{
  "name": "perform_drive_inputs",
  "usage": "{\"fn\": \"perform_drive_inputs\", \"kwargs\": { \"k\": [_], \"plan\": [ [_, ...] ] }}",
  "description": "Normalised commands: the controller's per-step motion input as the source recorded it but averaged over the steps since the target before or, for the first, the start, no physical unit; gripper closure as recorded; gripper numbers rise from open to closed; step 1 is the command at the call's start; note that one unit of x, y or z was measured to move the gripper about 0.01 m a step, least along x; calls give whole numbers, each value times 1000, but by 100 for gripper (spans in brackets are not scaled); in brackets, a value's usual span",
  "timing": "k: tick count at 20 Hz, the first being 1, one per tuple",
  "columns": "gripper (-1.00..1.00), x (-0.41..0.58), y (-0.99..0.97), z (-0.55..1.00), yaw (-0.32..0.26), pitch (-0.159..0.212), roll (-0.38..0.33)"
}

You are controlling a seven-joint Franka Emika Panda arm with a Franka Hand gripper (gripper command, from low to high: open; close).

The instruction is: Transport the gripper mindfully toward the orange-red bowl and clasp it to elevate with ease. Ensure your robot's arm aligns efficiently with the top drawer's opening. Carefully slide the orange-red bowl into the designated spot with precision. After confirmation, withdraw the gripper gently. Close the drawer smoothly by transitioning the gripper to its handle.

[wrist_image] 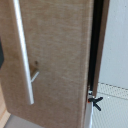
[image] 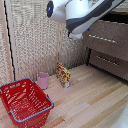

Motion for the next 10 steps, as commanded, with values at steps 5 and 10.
{"fn": "perform_drive_inputs", "kwargs": {
  "k": [5, 10],
  "plan": [
    [-100, -72, -545, -25, 96, 0, -19],
    [-100, -21, -707, 91, 50, -36, 22]
  ]
}}
